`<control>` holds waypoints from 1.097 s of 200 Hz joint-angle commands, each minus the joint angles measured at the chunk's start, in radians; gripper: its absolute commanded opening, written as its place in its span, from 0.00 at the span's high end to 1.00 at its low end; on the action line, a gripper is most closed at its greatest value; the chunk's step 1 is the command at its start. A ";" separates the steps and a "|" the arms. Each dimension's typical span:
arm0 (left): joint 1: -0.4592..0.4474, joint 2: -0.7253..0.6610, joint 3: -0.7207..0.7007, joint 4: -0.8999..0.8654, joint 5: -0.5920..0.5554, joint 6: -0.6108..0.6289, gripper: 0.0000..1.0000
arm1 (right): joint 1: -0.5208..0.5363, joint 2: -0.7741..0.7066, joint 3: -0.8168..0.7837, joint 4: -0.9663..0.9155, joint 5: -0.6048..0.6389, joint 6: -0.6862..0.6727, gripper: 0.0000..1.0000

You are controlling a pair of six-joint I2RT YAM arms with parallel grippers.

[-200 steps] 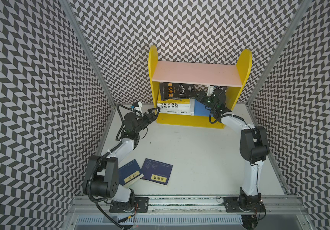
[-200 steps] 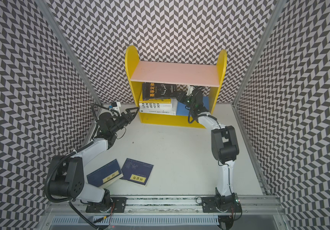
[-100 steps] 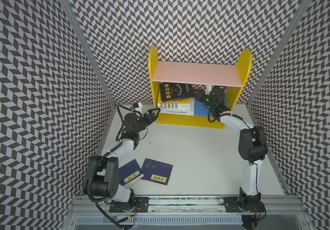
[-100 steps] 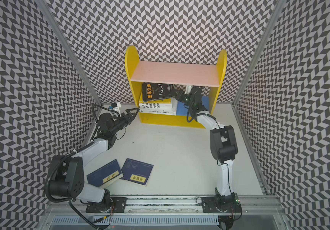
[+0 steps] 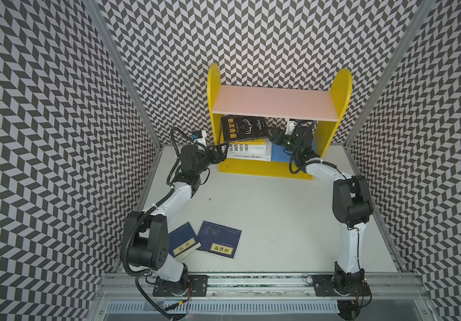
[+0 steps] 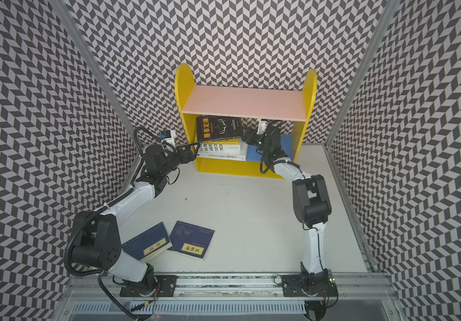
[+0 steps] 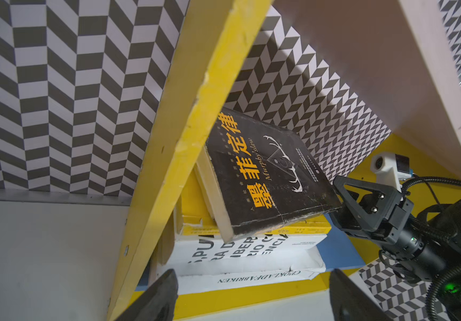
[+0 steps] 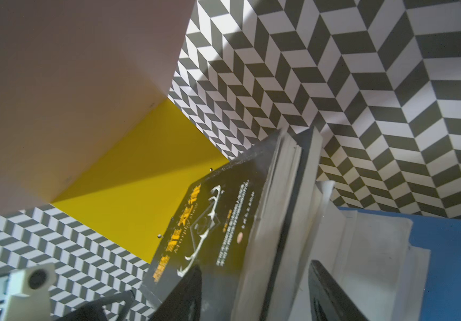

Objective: Stacking books/files
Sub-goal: Place the book on the bookshelf, then move the book to the bookshelf.

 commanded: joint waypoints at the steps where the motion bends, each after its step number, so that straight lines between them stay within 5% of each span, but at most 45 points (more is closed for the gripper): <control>1: -0.008 0.041 0.047 -0.058 -0.078 0.127 0.16 | -0.003 -0.086 -0.053 0.155 -0.012 -0.092 0.35; 37: -0.012 0.084 0.075 -0.041 -0.102 0.178 0.17 | -0.003 -0.114 -0.178 0.288 -0.054 -0.166 0.31; 111: -0.020 0.151 0.127 -0.010 -0.119 0.174 0.20 | -0.002 -0.027 -0.093 0.258 -0.117 -0.196 0.46; 219: -0.029 0.194 0.152 0.011 -0.126 0.152 0.21 | 0.011 0.007 -0.097 0.225 -0.120 -0.276 0.46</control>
